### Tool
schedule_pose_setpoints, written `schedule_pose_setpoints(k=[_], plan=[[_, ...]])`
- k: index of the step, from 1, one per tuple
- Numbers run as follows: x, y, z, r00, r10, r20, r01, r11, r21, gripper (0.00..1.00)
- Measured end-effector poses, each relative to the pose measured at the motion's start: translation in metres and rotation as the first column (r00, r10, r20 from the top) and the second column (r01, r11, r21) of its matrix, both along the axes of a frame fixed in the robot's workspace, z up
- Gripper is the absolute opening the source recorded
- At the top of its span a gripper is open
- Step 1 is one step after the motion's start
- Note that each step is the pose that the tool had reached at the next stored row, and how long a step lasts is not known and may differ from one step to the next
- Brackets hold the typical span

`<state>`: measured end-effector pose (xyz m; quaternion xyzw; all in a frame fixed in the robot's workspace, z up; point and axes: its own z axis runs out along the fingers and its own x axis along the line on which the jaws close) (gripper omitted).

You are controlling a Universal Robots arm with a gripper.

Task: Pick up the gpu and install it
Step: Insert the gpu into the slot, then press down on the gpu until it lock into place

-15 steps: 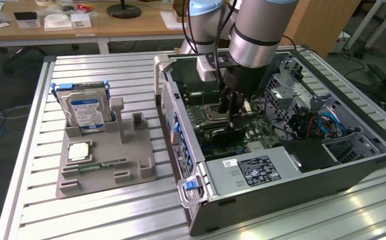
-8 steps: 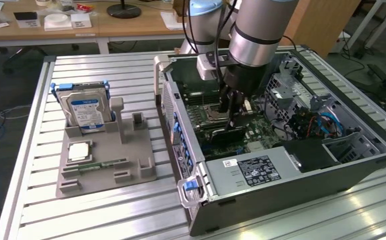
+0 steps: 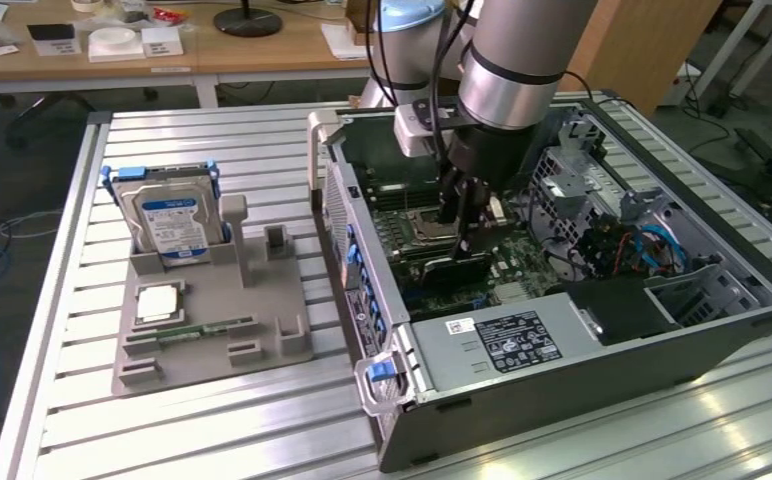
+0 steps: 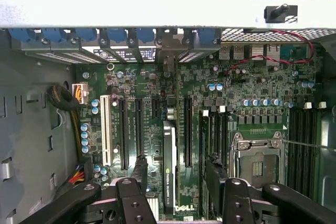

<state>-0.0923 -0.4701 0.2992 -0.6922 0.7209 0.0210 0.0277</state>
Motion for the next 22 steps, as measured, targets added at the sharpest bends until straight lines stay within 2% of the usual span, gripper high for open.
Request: schedule_pose_setpoints(k=[13, 14, 15, 16, 19, 22], plan=[[0.0000, 0.0000, 0.0001, 1.0000, 0.000, -0.0001, 0.000, 1.0000, -0.0001, 0.56], [0.0000, 0.0000, 0.0001, 1.0000, 0.000, -0.0001, 0.000, 1.0000, -0.0002, 0.50], [0.0000, 0.0000, 0.0001, 1.0000, 0.000, -0.0001, 0.000, 1.0000, -0.0002, 0.50], [0.0000, 0.0000, 0.0001, 1.0000, 0.000, -0.0001, 0.000, 1.0000, -0.0002, 0.44], [0.0000, 0.0000, 0.0001, 1.0000, 0.000, 0.0000, 0.000, 1.0000, -0.0001, 0.38], [0.0000, 0.0000, 0.0001, 1.0000, 0.000, 0.0000, 0.000, 1.0000, -0.0001, 0.20]])
